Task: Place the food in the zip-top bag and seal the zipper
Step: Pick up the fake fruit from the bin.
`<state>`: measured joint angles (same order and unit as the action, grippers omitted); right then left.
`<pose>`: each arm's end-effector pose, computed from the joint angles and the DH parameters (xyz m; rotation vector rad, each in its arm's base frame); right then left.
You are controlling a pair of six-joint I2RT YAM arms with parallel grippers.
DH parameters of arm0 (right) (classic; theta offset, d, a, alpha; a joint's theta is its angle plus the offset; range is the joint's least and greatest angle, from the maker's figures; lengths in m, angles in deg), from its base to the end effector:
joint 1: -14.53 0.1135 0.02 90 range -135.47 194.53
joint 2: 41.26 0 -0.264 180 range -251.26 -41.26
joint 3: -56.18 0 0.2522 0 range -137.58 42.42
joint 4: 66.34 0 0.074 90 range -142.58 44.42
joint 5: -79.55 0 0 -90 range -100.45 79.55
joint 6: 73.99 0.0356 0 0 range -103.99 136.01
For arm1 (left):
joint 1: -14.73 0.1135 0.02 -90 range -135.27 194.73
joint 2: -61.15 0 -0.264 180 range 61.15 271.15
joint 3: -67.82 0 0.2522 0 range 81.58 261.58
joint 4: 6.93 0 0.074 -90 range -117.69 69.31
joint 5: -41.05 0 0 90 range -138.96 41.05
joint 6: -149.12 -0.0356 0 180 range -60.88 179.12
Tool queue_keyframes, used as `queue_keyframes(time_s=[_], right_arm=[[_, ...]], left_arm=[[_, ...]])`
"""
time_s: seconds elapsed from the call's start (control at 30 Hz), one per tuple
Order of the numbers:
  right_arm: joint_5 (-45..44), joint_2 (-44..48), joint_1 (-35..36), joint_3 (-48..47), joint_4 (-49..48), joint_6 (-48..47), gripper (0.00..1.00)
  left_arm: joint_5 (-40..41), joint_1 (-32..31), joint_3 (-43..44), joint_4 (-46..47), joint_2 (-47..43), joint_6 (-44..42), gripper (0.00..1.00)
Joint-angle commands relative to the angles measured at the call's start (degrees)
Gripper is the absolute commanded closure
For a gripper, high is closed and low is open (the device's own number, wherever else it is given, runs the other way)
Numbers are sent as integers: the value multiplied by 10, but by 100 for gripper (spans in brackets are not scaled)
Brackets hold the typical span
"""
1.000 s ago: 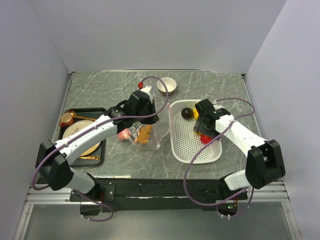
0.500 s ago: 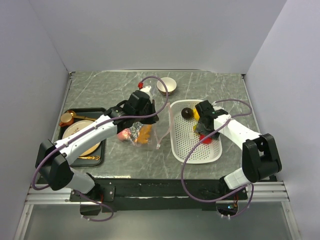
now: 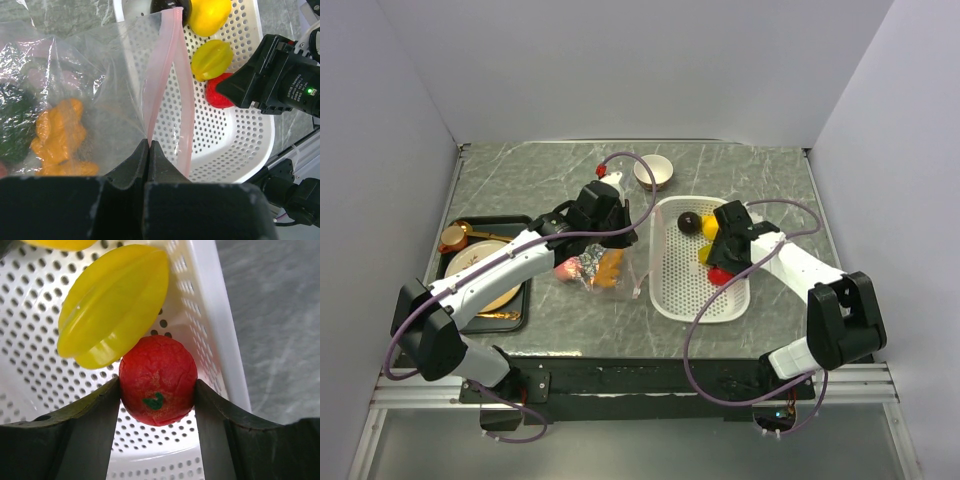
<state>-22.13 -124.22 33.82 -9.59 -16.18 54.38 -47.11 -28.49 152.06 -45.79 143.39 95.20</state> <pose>0.2577 0.0826 0.2005 0.5018 2.6524 0.0188 0.2369 -0.2211 0.3182 0.1255 2.3092 -0.7094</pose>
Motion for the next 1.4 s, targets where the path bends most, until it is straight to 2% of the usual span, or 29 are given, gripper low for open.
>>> queue_keyframes(time_s=[0.0,0.2,0.5,0.87,1.03,1.37], right_arm=[[79,23,0,12,-51,1,70],[84,37,0,10,-53,-5,70],[-14,37,0,14,0,-41,71],[-50,58,-8,-1,19,-44,67],[-5,97,-7,-51,22,-45,67],[115,158,-7,-56,-31,-8,68]], left_arm=[[3,-2,7,6,-1,-5,99],[2,-2,5,7,-3,-2,99],[-3,-2,9,5,-2,-4,99],[-6,-3,1,8,-9,-1,99],[-6,-2,-1,8,-11,-1,99],[-9,-2,-2,15,-9,2,99]])
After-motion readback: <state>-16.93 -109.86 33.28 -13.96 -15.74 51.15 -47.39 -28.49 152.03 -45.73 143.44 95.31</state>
